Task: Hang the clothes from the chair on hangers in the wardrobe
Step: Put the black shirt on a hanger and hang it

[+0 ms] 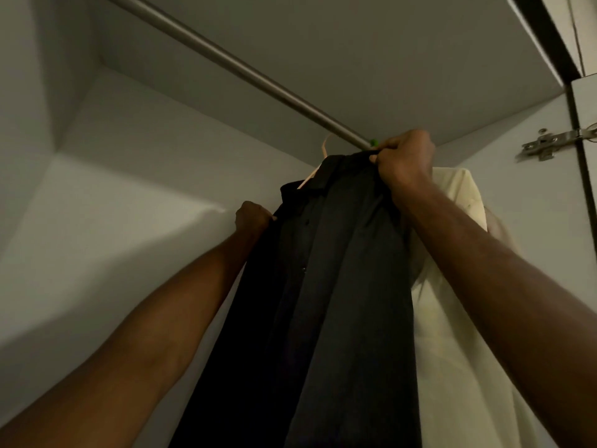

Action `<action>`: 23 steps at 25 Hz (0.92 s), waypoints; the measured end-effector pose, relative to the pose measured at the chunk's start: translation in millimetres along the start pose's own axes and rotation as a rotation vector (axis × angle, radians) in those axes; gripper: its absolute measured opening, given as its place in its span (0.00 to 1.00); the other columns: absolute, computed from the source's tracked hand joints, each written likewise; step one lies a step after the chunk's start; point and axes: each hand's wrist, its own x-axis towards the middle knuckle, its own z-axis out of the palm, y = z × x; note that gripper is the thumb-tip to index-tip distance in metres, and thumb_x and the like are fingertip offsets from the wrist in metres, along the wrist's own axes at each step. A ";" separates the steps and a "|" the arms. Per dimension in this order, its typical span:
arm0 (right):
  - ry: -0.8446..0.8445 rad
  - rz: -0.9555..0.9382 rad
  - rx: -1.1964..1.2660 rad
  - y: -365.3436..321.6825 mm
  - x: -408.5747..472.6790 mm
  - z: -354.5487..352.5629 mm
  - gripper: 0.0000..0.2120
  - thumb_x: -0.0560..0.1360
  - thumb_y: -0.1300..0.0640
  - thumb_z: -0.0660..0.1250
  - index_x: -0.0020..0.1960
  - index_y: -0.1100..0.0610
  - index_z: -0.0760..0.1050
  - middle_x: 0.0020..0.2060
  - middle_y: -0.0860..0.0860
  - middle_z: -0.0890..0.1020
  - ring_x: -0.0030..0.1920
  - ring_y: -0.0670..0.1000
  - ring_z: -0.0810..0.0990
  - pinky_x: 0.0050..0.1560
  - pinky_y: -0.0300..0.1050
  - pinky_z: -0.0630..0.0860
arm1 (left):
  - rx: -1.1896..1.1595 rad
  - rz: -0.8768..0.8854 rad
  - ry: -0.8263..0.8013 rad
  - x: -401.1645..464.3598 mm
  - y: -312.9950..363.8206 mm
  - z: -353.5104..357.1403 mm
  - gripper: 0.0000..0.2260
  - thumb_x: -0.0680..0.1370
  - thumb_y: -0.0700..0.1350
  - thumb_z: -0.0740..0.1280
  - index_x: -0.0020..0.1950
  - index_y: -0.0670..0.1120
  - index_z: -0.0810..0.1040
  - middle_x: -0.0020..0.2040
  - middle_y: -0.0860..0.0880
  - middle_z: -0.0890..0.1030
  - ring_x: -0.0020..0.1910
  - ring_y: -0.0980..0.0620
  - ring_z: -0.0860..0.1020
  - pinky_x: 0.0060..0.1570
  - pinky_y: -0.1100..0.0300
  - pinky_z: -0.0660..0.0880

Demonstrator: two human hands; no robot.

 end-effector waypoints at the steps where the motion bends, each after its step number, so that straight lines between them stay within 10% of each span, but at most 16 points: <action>1: 0.019 0.011 0.003 -0.8 2.3 -1.7 0.06 0.74 0.65 0.73 0.49 0.61 0.86 0.41 0.52 0.84 0.39 0.46 0.80 0.41 0.36 0.74 | -0.005 0.010 -0.001 -0.3 6.7 1.3 0.13 0.66 0.43 0.83 0.46 0.40 0.86 0.48 0.42 0.86 0.46 0.44 0.85 0.51 0.53 0.83; 7: 0.085 -0.014 -0.005 -4.9 0.5 -25.4 0.08 0.73 0.65 0.73 0.51 0.60 0.86 0.43 0.51 0.84 0.44 0.46 0.80 0.40 0.35 0.72 | -0.070 0.059 -0.050 -6.6 29.0 9.2 0.09 0.67 0.42 0.82 0.43 0.41 0.87 0.45 0.44 0.87 0.45 0.45 0.85 0.51 0.52 0.83; 13: 0.081 -0.079 -0.078 -1.4 -22.3 -31.0 0.10 0.75 0.66 0.71 0.54 0.57 0.86 0.45 0.51 0.85 0.44 0.46 0.80 0.36 0.28 0.69 | -0.202 0.022 -0.181 -39.2 36.2 21.6 0.07 0.74 0.37 0.73 0.45 0.32 0.81 0.43 0.37 0.84 0.33 0.44 0.81 0.32 0.54 0.82; 17: 0.068 -0.134 -0.086 -4.6 -27.9 -25.6 0.10 0.75 0.66 0.70 0.55 0.59 0.86 0.45 0.53 0.85 0.42 0.46 0.79 0.37 0.30 0.70 | -0.245 0.298 -0.059 -64.1 58.5 22.9 0.15 0.75 0.54 0.66 0.42 0.43 0.84 0.39 0.47 0.84 0.41 0.45 0.83 0.51 0.46 0.82; 23: 0.086 -0.092 -0.072 -6.9 -28.5 -23.1 0.10 0.76 0.66 0.69 0.55 0.60 0.85 0.45 0.54 0.85 0.42 0.46 0.78 0.43 0.38 0.76 | -0.133 0.495 -0.232 -98.1 103.9 3.2 0.25 0.79 0.55 0.68 0.74 0.47 0.75 0.73 0.47 0.75 0.72 0.49 0.73 0.75 0.49 0.67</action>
